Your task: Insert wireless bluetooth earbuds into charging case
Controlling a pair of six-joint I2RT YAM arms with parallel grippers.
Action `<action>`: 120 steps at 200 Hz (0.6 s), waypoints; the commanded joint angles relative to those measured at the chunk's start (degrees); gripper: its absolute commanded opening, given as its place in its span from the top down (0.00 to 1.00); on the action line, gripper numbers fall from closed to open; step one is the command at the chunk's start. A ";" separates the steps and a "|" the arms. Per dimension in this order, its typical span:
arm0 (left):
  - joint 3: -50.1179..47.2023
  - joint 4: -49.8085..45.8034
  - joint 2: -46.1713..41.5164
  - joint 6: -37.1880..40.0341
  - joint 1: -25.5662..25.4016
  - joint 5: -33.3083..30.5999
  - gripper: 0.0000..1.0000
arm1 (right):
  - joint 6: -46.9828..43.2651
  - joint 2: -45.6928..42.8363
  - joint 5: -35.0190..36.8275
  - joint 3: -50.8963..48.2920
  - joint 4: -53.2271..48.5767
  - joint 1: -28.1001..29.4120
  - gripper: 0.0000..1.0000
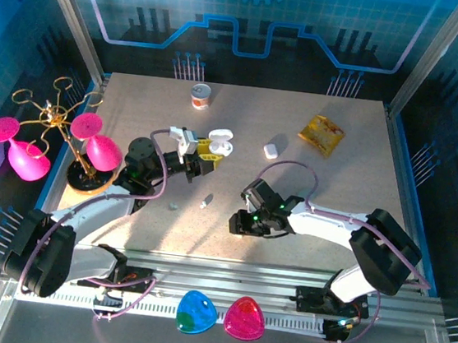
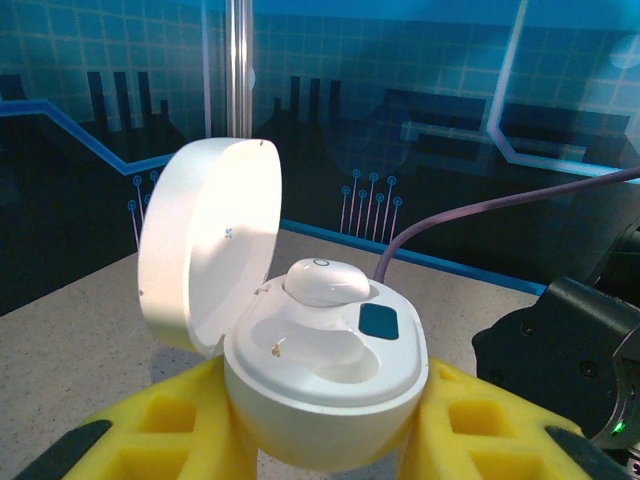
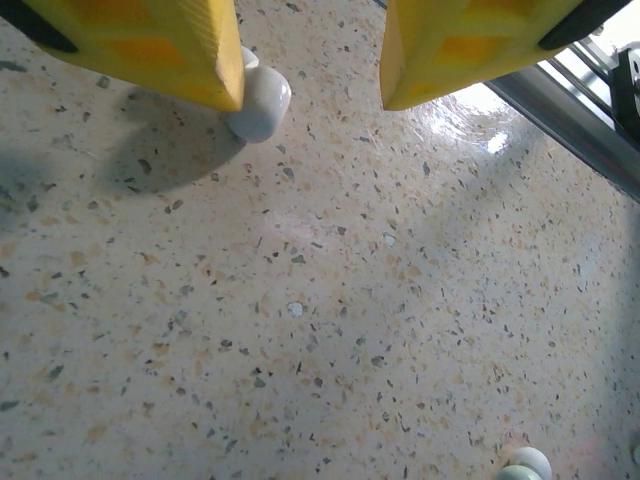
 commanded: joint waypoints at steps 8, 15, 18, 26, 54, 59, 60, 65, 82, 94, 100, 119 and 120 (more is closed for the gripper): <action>-1.11 0.37 -1.42 1.22 0.74 -0.50 0.76 | -2.09 0.48 2.07 2.32 -2.90 -0.20 0.63; -1.27 0.33 -1.67 1.22 0.70 -0.70 0.76 | -2.45 0.24 3.22 2.86 -4.14 0.11 0.63; -1.29 0.33 -1.74 1.23 0.70 -0.88 0.76 | -2.66 0.17 3.86 3.09 -4.79 0.23 0.63; -1.44 0.17 -2.02 1.21 0.78 -1.69 0.76 | -3.02 -0.09 5.74 3.92 -6.84 0.74 0.62; -1.90 -0.82 -2.53 0.99 1.78 -6.97 0.75 | -3.37 0.55 16.31 8.21 -16.35 4.25 0.63; -2.06 -0.79 -2.61 0.87 2.00 -8.06 0.75 | -3.08 0.98 18.89 9.30 -18.30 5.14 0.63; -2.07 -0.74 -2.61 0.87 2.01 -8.32 0.75 | -3.06 1.08 19.29 9.56 -18.61 5.28 0.63; -2.23 -0.52 -2.61 0.64 2.25 -9.37 0.75 | -2.48 1.60 21.44 10.55 -20.49 6.04 0.64; -2.86 1.18 -2.43 -0.12 3.28 -11.47 0.75 | 0.98 4.06 27.65 14.08 -26.43 8.59 0.69; -2.87 1.64 -2.19 -0.60 3.92 -11.40 0.75 | 2.39 6.23 30.06 16.65 -29.50 10.29 0.70; -2.79 1.81 -2.09 -0.63 4.08 -11.30 0.75 | 2.88 7.24 31.15 17.88 -30.61 11.19 0.71; -2.78 2.40 -1.99 -0.62 4.28 -11.06 0.75 | 4.57 10.23 33.24 21.09 -33.51 13.73 0.71; -2.78 2.44 -1.99 -0.63 4.29 -11.05 0.75 | 4.63 10.41 33.32 21.30 -33.68 13.80 0.71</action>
